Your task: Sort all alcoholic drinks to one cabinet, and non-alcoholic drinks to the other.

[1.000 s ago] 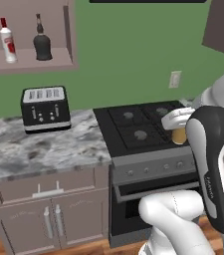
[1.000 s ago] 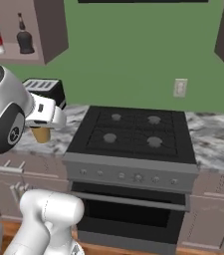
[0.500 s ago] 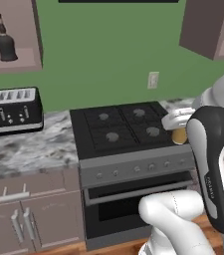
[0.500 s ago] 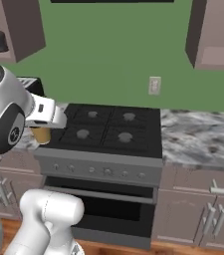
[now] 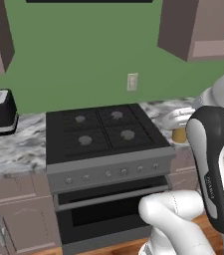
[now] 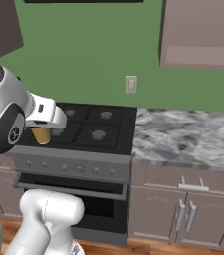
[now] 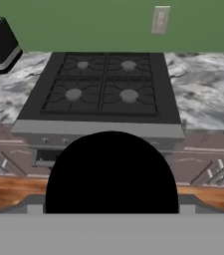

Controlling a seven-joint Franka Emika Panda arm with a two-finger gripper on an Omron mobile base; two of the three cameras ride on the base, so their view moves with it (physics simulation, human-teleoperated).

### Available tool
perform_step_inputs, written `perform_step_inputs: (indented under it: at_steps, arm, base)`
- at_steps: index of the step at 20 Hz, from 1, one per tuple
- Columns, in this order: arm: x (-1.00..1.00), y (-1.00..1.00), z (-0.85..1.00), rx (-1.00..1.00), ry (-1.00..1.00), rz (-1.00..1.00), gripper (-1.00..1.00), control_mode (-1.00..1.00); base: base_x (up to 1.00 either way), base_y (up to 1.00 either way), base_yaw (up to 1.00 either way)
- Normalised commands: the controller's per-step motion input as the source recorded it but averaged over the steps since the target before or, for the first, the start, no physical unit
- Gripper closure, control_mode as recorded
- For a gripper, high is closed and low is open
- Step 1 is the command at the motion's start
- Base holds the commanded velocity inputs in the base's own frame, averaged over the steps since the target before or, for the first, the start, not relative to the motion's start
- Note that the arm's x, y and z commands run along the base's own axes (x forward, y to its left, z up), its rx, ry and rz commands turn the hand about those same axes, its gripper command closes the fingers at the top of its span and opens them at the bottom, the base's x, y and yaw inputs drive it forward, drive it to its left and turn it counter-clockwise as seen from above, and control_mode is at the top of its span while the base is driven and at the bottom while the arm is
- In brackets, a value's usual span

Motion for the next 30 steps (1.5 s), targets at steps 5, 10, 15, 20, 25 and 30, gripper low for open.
perform_step_inputs:
  at_steps: [5,10,15,20,25,30]
  arm:
    - [0.00,0.00,0.00,0.00,0.00,0.00,1.00,1.00]
    - [0.00,0.00,0.00,0.00,0.00,0.00,1.00,1.00]
    - [0.00,0.00,0.00,0.00,0.00,0.00,1.00,1.00]
    - [0.00,0.00,0.00,0.00,0.00,0.00,1.00,1.00]
    - [0.00,0.00,0.00,0.00,0.00,0.00,1.00,1.00]
    - [0.00,0.00,0.00,0.00,0.00,0.00,1.00,1.00]
  base:
    - [0.00,-0.60,0.00]
    - [0.00,-0.58,0.00]
    - [0.00,-0.57,0.00]
    - [0.00,-0.57,0.00]
    - [0.00,-0.51,0.00]
    - [0.11,-0.40,0.00]
